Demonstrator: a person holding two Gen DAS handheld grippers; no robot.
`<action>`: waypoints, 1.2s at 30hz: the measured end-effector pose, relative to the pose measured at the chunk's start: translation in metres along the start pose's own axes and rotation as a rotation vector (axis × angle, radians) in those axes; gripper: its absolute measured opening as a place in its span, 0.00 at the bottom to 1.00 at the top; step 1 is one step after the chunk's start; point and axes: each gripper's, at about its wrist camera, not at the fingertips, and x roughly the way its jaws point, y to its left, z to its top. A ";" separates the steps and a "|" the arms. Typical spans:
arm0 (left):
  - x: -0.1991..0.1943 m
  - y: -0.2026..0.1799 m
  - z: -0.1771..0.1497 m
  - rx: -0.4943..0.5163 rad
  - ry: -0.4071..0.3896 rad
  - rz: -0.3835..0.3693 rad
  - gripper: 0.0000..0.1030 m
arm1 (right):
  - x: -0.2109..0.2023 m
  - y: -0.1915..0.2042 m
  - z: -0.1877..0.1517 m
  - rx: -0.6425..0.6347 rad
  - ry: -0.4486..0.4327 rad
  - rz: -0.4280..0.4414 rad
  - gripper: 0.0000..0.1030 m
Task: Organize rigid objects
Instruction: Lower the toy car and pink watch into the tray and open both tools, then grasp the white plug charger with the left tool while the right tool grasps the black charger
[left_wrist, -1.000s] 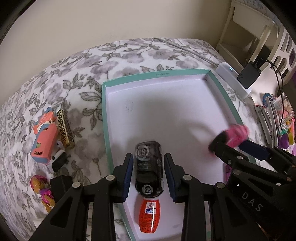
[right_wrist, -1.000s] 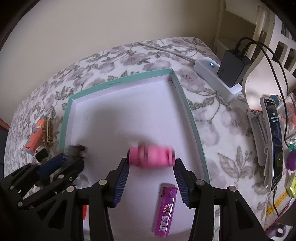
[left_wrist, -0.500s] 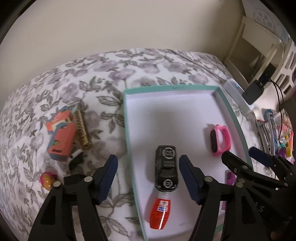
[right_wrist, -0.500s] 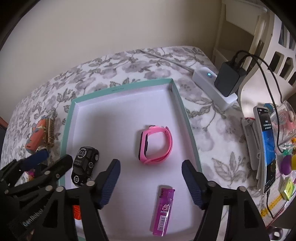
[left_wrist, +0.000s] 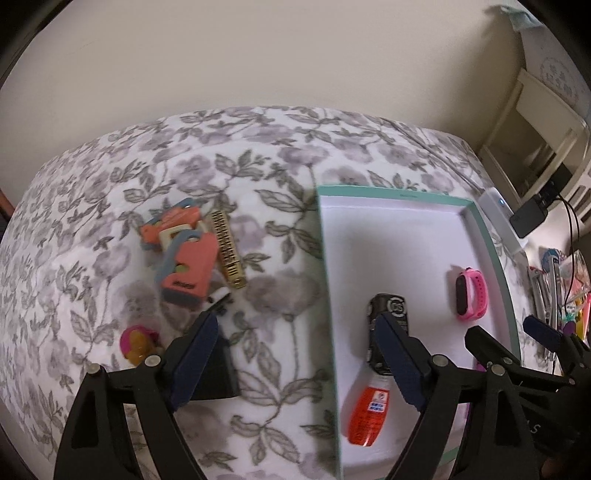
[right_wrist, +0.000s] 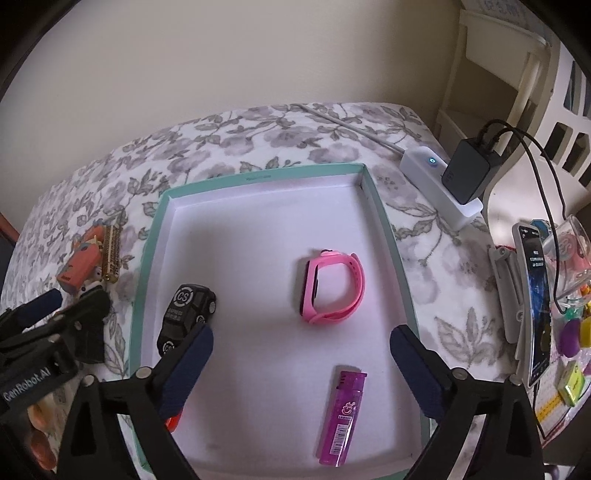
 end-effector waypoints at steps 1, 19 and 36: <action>-0.001 0.004 -0.001 -0.010 -0.002 0.002 0.85 | -0.001 0.001 -0.001 -0.001 -0.002 0.003 0.98; -0.036 0.104 -0.022 -0.234 -0.019 0.064 0.88 | -0.019 0.064 -0.008 -0.094 -0.041 0.071 1.00; -0.028 0.181 -0.067 -0.405 0.114 0.149 0.88 | -0.008 0.159 -0.026 -0.185 0.042 0.254 1.00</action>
